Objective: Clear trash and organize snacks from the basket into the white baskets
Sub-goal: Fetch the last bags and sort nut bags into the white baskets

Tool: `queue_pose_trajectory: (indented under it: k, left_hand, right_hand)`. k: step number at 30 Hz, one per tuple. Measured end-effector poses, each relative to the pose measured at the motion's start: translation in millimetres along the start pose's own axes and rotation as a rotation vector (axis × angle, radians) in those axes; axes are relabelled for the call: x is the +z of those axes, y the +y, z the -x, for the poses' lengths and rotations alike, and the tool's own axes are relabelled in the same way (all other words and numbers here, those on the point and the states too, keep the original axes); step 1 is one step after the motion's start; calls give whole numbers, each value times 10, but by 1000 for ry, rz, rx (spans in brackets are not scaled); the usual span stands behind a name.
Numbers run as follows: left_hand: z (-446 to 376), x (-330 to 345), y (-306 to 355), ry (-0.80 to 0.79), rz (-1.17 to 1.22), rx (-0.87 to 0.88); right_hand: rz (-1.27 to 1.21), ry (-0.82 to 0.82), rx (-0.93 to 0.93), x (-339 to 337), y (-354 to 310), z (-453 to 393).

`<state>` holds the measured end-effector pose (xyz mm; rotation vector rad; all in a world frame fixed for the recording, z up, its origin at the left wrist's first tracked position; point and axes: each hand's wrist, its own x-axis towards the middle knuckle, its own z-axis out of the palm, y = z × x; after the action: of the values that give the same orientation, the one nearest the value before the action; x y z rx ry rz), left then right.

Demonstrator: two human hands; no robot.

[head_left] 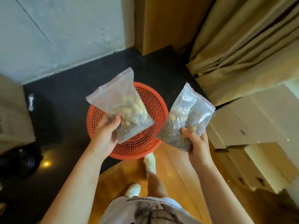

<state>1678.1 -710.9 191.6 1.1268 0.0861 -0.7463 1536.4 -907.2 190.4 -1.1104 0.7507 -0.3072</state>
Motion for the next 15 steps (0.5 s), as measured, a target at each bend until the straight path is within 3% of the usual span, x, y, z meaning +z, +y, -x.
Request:
queue_pose_trajectory:
  k: [4, 11, 15]
  left_hand:
    - [365, 179, -25, -278, 11, -140]
    - [979, 886, -638, -607, -537, -230]
    - [1574, 1257, -1084, -842, -692, -323]
  right_hand:
    - [-67, 195, -73, -195, -13, 829]
    - [-152, 692, -175, -777, 212, 2308]
    - [-251, 950, -215, -1144, 459, 3294]
